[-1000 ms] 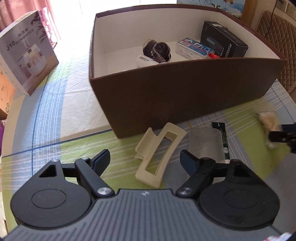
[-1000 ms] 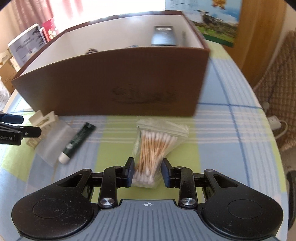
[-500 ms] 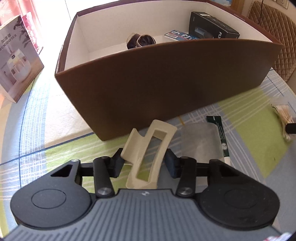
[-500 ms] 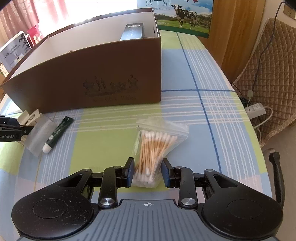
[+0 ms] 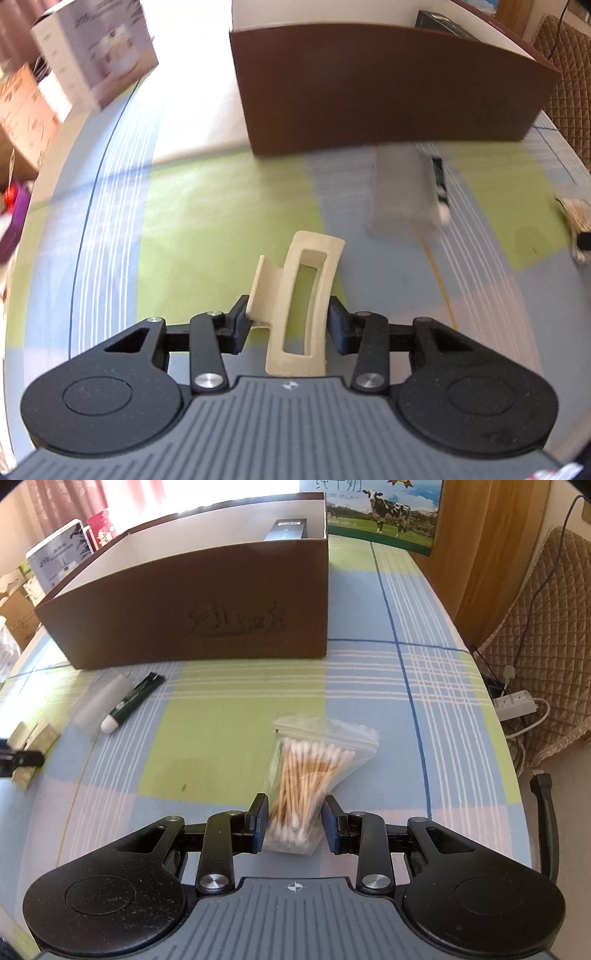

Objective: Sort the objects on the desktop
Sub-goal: 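Grasp the cotton swab bag with the right gripper while the left gripper grasps the beige hair clip, then lift the swab bag and hair clip and carry both over the brown box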

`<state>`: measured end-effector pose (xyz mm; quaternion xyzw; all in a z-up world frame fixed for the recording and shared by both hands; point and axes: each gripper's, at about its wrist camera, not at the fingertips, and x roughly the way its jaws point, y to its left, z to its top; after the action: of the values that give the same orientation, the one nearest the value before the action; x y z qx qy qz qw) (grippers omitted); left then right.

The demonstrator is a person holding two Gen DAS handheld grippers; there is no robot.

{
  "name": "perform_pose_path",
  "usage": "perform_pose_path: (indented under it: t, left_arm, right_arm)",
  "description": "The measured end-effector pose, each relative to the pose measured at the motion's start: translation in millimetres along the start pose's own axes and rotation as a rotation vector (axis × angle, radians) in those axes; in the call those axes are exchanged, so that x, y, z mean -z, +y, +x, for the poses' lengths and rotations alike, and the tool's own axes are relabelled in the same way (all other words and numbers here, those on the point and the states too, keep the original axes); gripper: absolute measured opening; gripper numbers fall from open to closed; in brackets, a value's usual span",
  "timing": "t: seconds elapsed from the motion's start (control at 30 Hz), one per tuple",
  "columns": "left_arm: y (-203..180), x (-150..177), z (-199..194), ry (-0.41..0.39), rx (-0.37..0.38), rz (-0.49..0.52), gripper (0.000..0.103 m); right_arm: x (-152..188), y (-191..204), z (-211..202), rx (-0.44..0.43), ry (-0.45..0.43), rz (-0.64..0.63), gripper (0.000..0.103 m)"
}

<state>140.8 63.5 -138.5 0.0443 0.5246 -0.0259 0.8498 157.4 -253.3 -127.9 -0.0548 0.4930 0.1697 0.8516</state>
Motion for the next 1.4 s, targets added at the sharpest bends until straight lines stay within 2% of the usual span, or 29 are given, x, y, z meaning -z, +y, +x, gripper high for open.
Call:
perform_pose_path:
  t: [0.13, 0.2, 0.23, 0.27, 0.33, 0.43, 0.5, 0.53, 0.7, 0.8, 0.87, 0.93, 1.17, 1.4]
  left_arm:
    - [-3.9, 14.3, -8.5, 0.007, 0.034, -0.033, 0.04]
    - [-3.9, 15.4, -8.6, 0.005, 0.031, -0.043, 0.05]
    - [-3.8, 15.0, -7.3, 0.009, 0.026, -0.048, 0.059]
    - [-4.0, 14.7, -6.3, 0.006, 0.02, -0.048, 0.061]
    - [-5.5, 13.1, -2.7, 0.006, 0.003, -0.032, 0.062]
    - [-5.9, 10.1, 0.2, -0.01, -0.011, -0.026, 0.06]
    - [-7.5, 6.7, 1.6, -0.022, -0.014, -0.018, 0.05]
    - [-8.0, 5.4, 1.7, -0.025, -0.006, -0.016, 0.041]
    - [-13.8, 5.3, 0.9, -0.028, -0.035, -0.024, 0.04]
    - [-14.7, 8.7, -1.5, -0.023, -0.044, -0.044, 0.04]
    - [-15.1, 11.7, -3.4, -0.019, -0.045, -0.053, 0.04]
    - [-16.1, 13.9, -5.0, -0.016, -0.05, -0.057, 0.04]
    - [-25.4, 21.6, -11.0, -0.001, -0.031, -0.06, 0.04]
    - [-34.7, 21.2, -21.5, -0.013, 0.022, -0.07, 0.039]
  right_arm:
    - [4.0, -3.1, -2.3, -0.015, -0.003, 0.004, 0.029]
    - [3.8, -5.3, -2.0, -0.021, -0.003, 0.022, 0.04]
    - [3.6, -6.5, -1.0, -0.019, 0.006, 0.038, 0.055]
    - [3.9, -7.4, -0.1, -0.019, 0.011, 0.049, 0.062]
    - [5.9, -7.9, 0.4, -0.016, 0.003, 0.06, 0.062]
    - [8.5, -8.1, 3.5, -0.012, 0.005, 0.074, 0.063]
    - [9.4, -8.3, 4.7, -0.007, -0.007, 0.079, 0.063]
    - [9.0, -7.5, 5.6, -0.001, -0.012, 0.077, 0.063]
    - [3.2, -4.3, 12.2, 0.018, -0.023, 0.056, 0.063]
    - [1.7, 1.7, 16.2, 0.049, -0.025, 0.004, 0.056]
    - [2.1, 8.7, 17.0, 0.053, -0.035, -0.063, 0.037]
    - [1.3, 13.8, 16.5, 0.035, -0.032, -0.095, 0.027]
    - [1.7, 25.3, 15.9, -0.009, -0.007, -0.144, 0.022]
    - [-0.5, 32.0, 9.2, -0.109, 0.025, -0.112, 0.021]
